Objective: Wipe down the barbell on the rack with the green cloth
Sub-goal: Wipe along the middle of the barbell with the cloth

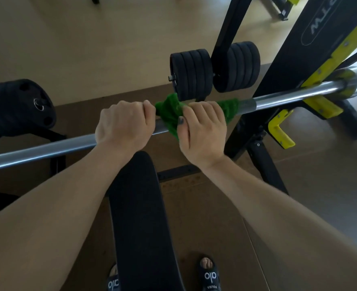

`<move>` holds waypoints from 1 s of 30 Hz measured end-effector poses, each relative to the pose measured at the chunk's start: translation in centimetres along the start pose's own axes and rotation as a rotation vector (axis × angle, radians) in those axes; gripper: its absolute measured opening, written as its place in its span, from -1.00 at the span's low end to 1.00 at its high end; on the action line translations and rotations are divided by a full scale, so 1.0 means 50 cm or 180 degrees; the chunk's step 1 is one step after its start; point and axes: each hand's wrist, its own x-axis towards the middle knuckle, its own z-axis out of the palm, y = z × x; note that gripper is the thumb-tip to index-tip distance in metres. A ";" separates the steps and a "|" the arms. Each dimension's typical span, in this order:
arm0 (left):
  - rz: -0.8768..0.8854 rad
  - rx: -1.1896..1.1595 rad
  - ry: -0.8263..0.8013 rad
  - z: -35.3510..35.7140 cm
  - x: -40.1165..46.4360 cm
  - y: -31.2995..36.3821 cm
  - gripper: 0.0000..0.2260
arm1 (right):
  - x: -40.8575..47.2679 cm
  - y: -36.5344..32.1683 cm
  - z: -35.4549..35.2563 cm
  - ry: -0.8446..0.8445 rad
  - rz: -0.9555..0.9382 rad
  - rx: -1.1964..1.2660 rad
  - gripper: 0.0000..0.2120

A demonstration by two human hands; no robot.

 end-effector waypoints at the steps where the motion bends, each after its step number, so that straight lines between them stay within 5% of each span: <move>1: 0.0033 -0.0014 0.0028 0.001 -0.002 -0.002 -0.47 | 0.021 0.010 -0.006 -0.0208 -0.0098 -0.0118 -0.66; 4: 0.0099 -0.0042 0.0065 0.004 -0.004 0.000 -0.46 | 0.084 0.029 -0.030 -0.1414 -0.0063 -0.0807 -0.54; 7: 0.0039 0.0026 0.0007 0.000 -0.003 0.002 -0.47 | 0.139 0.032 -0.041 -0.2242 0.0025 -0.0569 -0.45; 11: 0.0127 0.0093 -0.0064 0.001 0.001 -0.003 -0.49 | 0.213 0.076 0.007 -0.4419 0.0743 0.0058 -0.64; 14: 0.0210 0.0129 0.0004 0.006 0.004 -0.005 -0.50 | 0.242 0.084 0.024 -0.5228 0.1028 0.0213 -0.74; 17: 0.0183 0.0113 0.0016 0.008 0.005 -0.005 -0.50 | 0.214 0.072 0.016 -0.4434 0.1086 0.0028 -0.70; 20: 0.0176 -0.0005 0.0050 0.003 0.000 -0.003 -0.50 | 0.112 0.033 -0.024 -0.1943 0.0740 -0.0669 -0.51; 22: 0.0176 -0.0018 0.0068 0.001 -0.001 -0.002 -0.50 | 0.047 0.010 -0.039 -0.0794 0.0563 -0.0500 -0.56; 25: 0.0131 -0.0020 0.0027 -0.002 -0.001 0.000 -0.49 | -0.004 0.007 -0.019 -0.0323 0.0611 -0.0026 -0.65; 30: 0.0044 0.0128 0.0040 -0.001 -0.003 0.004 -0.49 | -0.040 -0.009 -0.002 -0.0187 0.0543 -0.0307 -0.62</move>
